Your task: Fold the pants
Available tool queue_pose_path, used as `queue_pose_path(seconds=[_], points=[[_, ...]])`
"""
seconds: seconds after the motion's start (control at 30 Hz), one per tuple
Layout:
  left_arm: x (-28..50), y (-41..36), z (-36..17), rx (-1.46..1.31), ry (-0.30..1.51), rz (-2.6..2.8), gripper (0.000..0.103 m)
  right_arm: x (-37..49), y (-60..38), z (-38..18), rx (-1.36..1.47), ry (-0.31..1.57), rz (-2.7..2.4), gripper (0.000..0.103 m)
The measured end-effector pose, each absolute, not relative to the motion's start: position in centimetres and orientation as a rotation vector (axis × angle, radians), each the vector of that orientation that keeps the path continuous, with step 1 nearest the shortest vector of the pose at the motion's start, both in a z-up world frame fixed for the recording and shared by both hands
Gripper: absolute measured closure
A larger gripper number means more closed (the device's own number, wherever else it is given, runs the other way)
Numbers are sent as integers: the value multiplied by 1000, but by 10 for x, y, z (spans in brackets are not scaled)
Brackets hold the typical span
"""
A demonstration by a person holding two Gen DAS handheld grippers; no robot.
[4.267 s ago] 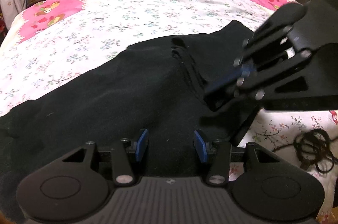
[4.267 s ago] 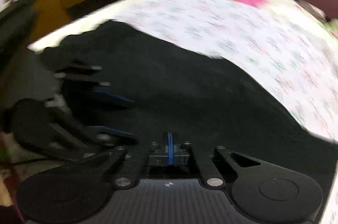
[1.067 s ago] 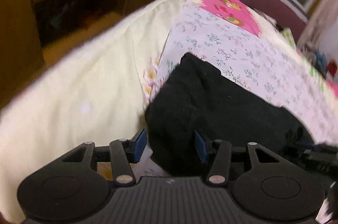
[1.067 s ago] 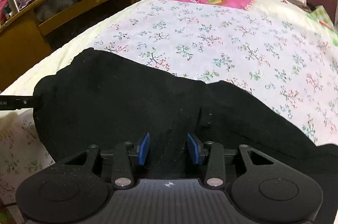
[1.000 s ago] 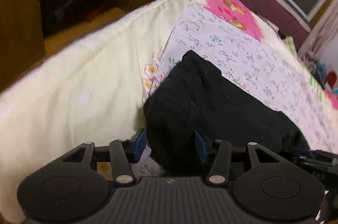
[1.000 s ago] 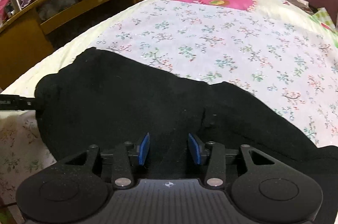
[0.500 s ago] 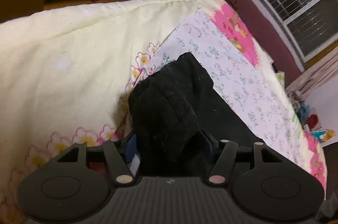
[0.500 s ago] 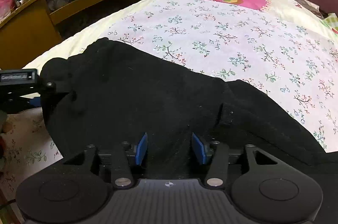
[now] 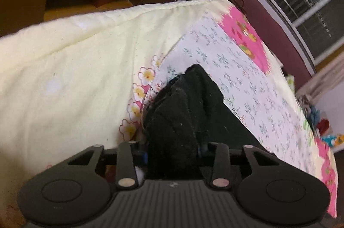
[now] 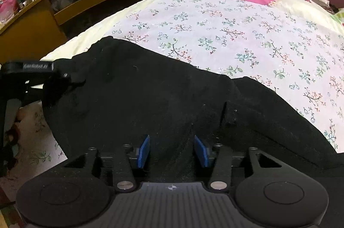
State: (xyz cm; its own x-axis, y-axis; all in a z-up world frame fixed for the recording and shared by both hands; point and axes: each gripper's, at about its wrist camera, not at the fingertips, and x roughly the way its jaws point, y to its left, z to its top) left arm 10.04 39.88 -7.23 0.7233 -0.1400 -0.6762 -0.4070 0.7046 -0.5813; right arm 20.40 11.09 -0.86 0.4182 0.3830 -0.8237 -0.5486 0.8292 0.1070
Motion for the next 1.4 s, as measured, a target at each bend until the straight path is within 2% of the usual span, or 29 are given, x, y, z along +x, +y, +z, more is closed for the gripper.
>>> queue_pose_path(seconds=[0.1,0.23,0.37,0.43,0.47,0.6,0.97,1.1,1.3,1.4], points=[[106,395,-62,-744,785,133,63,205,103,-9,-165,992,591,88],[104,395,-57,-812,768,81,65,204,92,-8,-97,990,588,91],[101,401,-57,-937,735,39,66,200,79,7,-55,923,589,90],[102,396,-51,-954,712,-9,66,198,69,13,-15,896,574,86],[104,390,-48,-940,710,-36,66,198,64,14,1,891,564,81],[112,368,-40,-947,709,-155,66,199,49,10,49,910,547,79],[126,308,-17,-892,776,-382,66,195,22,12,105,913,524,78],[118,328,-18,-911,771,-306,66,195,19,10,117,929,542,77],[90,401,-15,-950,667,-50,66,195,42,13,89,918,630,77],[81,418,-30,-869,732,65,65,196,55,11,77,935,653,77]])
